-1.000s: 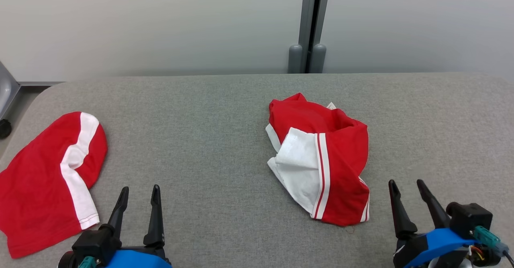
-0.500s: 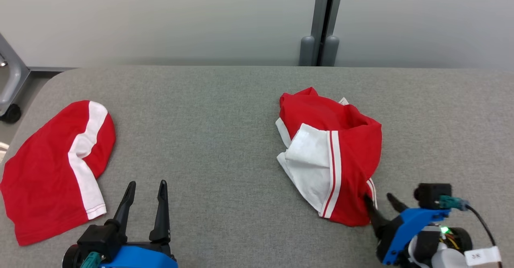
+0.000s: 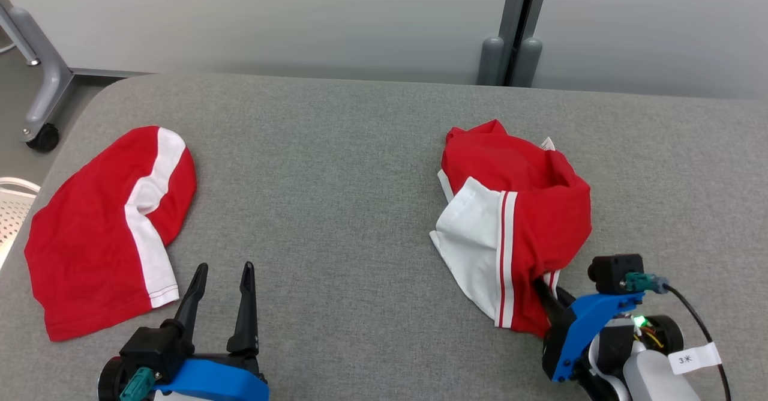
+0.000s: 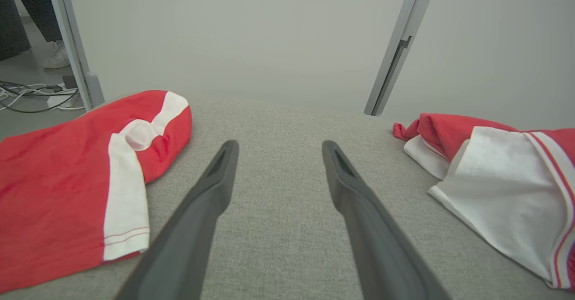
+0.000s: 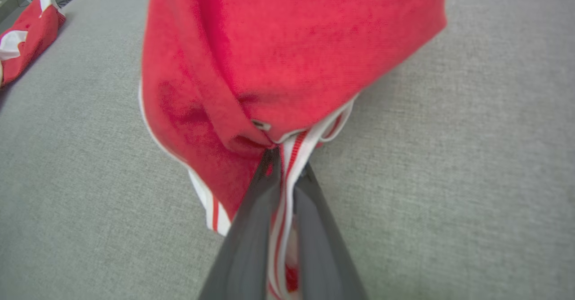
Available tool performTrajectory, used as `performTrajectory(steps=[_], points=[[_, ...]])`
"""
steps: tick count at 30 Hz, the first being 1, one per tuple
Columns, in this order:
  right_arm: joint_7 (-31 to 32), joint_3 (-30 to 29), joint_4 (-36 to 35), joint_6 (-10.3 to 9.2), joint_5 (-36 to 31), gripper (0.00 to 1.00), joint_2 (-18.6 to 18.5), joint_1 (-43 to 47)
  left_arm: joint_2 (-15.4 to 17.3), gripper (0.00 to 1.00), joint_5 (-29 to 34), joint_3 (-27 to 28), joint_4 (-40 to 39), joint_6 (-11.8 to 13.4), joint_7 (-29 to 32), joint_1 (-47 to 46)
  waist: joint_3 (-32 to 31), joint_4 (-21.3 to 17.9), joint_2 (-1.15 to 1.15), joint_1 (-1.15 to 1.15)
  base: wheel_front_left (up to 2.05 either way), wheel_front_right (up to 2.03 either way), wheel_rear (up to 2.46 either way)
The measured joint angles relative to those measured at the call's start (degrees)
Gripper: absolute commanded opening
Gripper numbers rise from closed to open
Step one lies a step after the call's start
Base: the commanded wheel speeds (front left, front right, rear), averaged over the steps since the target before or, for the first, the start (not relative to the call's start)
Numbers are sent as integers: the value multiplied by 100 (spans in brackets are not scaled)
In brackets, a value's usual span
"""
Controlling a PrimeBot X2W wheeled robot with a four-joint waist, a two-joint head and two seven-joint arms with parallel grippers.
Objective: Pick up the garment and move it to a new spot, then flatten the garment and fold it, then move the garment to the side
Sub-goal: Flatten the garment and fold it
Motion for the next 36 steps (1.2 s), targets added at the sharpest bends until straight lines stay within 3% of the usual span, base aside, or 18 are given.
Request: performTrajectory(steps=[5, 10, 17, 25, 36], points=[[-286, -46, -610, 0, -1, 0, -11, 12, -9, 100, -13, 8, 21, 1, -12, -7, -51, 14, -2, 0, 0, 0, 0], [-371, 133, -1656, 0, 80, 0, -8, 3, -4, 100, -18, 29, 16, 9, -33, -12, -110, -40, -2, 0, 0, 0, 0], [104, 764, -2731, 0, 405, 0, -311, -601, 1, 100, -44, 34, 0, 9, -51, -21, -167, -122, -2, -1, 0, 0, 0], [359, 1594, -2324, 0, 1015, 0, -870, -2543, -34, 100, -4, -58, -37, -18, -58, -183, -9, -71, -2, 0, 0, 0, 0], [-967, 2956, -1417, 1, 1572, 0, -1070, -4920, -131, 100, 18, -105, 27, -52, -75, -347, 176, 196, -1, 0, 0, 0, 0]])
